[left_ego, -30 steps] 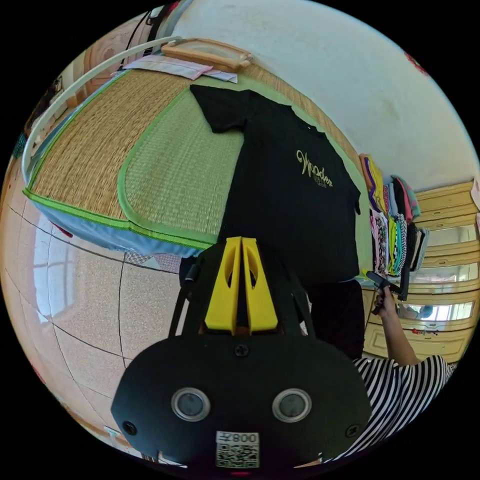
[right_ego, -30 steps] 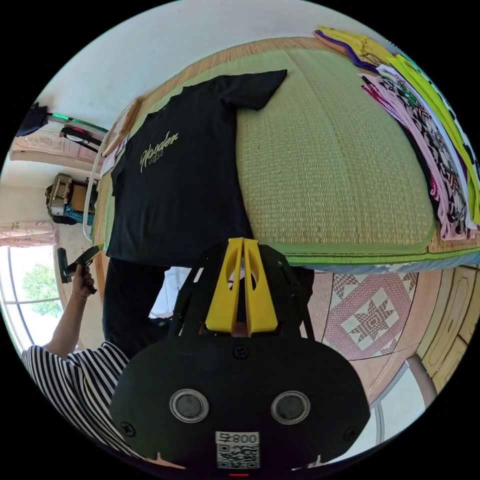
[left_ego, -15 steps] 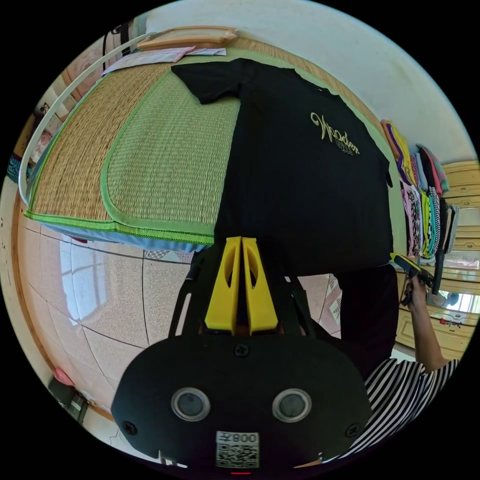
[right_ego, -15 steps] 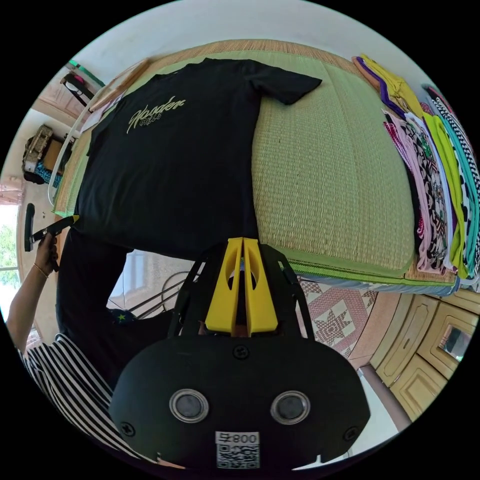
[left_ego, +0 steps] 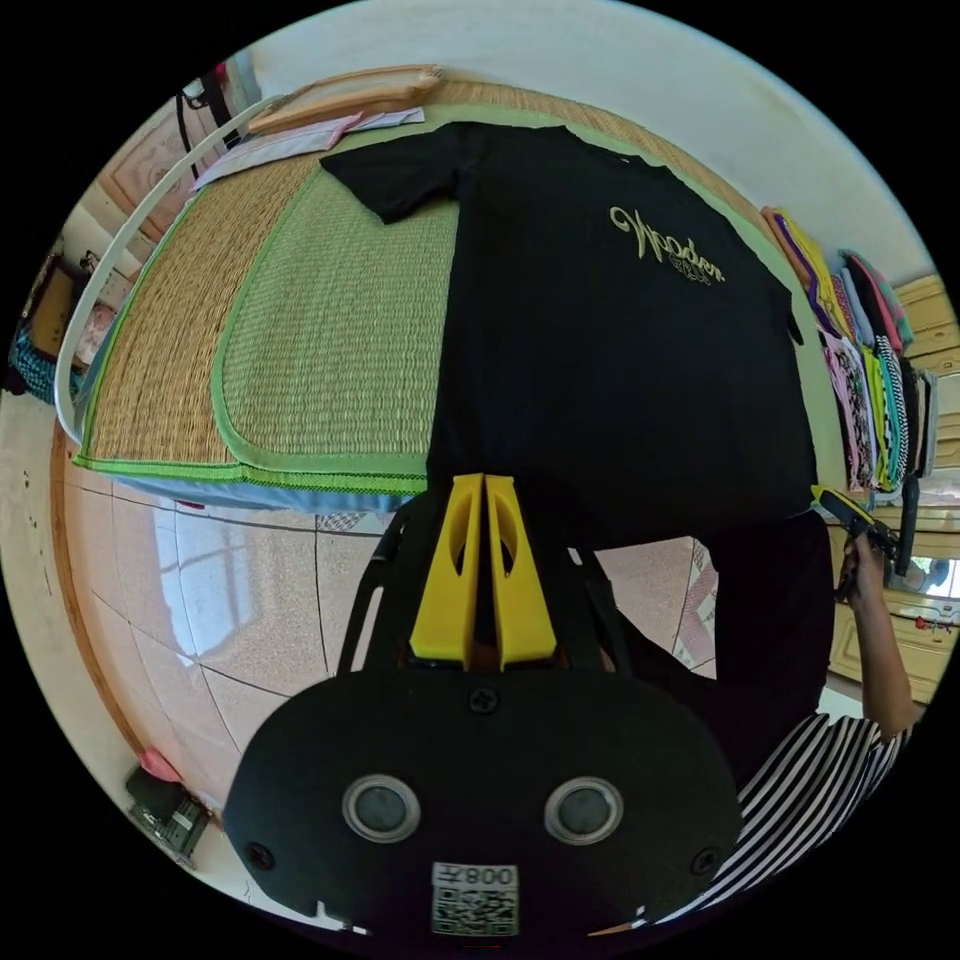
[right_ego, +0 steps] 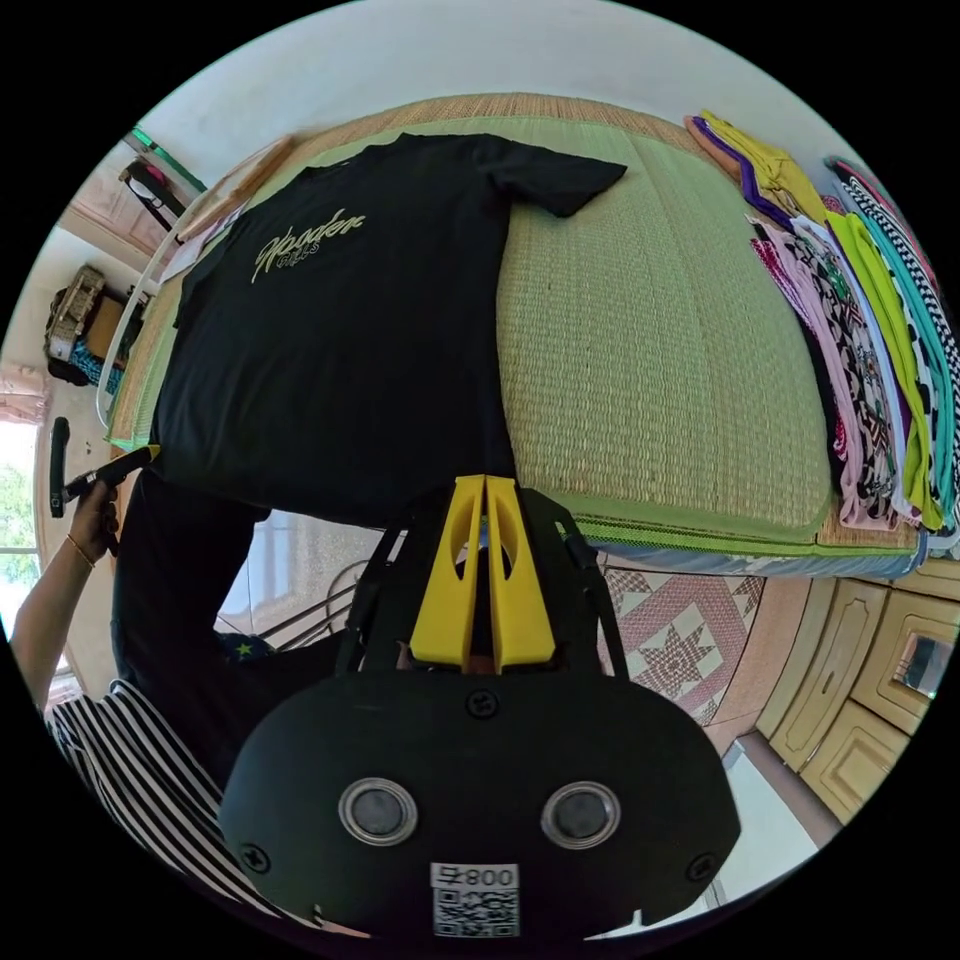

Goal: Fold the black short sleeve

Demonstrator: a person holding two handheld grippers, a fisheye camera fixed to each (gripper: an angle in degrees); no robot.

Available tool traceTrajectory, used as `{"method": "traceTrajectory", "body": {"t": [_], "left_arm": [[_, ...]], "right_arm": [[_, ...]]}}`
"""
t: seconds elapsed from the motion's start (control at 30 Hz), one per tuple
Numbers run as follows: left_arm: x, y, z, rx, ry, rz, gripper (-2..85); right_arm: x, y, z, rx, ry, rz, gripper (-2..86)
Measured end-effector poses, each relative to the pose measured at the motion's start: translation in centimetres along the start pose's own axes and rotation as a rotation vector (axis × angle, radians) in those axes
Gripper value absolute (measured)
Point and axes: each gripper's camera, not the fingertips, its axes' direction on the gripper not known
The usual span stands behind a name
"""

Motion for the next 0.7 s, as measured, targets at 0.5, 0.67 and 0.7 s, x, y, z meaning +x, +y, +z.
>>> {"method": "traceTrajectory", "body": {"t": [0.5,0.67,0.7], "left_arm": [[3.1,-6.6,-9.6,0.087,0.343,-0.030,0.0],[10.6,-13.4,-11.1,0.018,0.407,0.139,0.1],[11.5,-14.2,-11.2,0.010,0.409,0.159,0.1]], "right_arm": [[9.7,3.5,7.7,0.148,-0.385,0.249,1.0],[11.0,1.5,11.6,0.205,-0.443,0.257,4.7],[11.4,0.7,12.8,0.221,-0.466,0.258,5.5]]}}
